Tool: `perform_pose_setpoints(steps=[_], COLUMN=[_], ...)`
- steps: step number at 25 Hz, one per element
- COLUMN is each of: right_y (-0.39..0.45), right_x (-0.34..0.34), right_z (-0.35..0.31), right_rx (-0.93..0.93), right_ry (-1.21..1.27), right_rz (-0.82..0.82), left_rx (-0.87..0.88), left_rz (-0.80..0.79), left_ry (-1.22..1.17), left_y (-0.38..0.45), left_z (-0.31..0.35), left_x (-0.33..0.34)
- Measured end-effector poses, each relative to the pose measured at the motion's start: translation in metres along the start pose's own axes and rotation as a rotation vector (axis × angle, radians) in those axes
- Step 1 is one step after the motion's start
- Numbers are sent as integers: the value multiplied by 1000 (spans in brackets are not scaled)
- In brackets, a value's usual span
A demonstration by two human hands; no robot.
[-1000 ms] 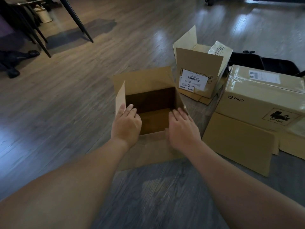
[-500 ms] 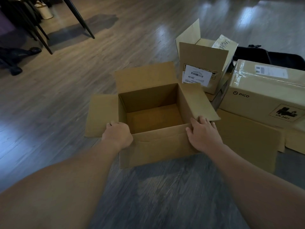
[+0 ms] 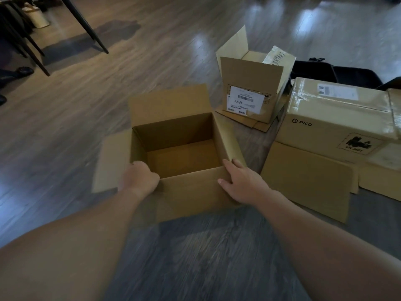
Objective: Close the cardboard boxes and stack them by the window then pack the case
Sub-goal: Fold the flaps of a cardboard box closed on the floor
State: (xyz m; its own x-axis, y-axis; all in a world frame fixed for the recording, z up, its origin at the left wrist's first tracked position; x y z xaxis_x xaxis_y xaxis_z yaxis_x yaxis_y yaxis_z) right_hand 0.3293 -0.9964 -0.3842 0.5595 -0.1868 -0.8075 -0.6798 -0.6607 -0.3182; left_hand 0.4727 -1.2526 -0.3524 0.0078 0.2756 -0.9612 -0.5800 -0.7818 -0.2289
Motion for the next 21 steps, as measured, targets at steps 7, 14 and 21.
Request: perform_pose_setpoints(steps=[7,14,21], right_y=[-8,-65,-111], right_x=[-23,-37,-18], right_z=[36,187,270], right_rx=[6,574,654], right_ry=[177,230,189], right_rz=[127,229,138], left_rx=[575,1171,733], left_rz=[204,9,-489], left_ry=[-84,234,370], left_y=[-43,-100,-63], left_z=[113,230,294], left_x=[31,102,167])
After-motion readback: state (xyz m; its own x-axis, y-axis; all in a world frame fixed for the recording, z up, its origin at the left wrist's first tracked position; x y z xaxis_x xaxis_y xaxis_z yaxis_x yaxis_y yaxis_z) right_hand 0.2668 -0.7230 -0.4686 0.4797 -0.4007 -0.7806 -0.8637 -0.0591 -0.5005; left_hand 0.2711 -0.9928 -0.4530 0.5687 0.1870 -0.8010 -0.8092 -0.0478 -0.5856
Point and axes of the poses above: each hand's wrist, its own y-axis towards the middle knuckle, its own x-axis out of the palm, z = x × y, the point moved 2 cm from there along y, towards the middle knuckle, and after that the axes turned 5 degrees about y, right-handed, at the moved point
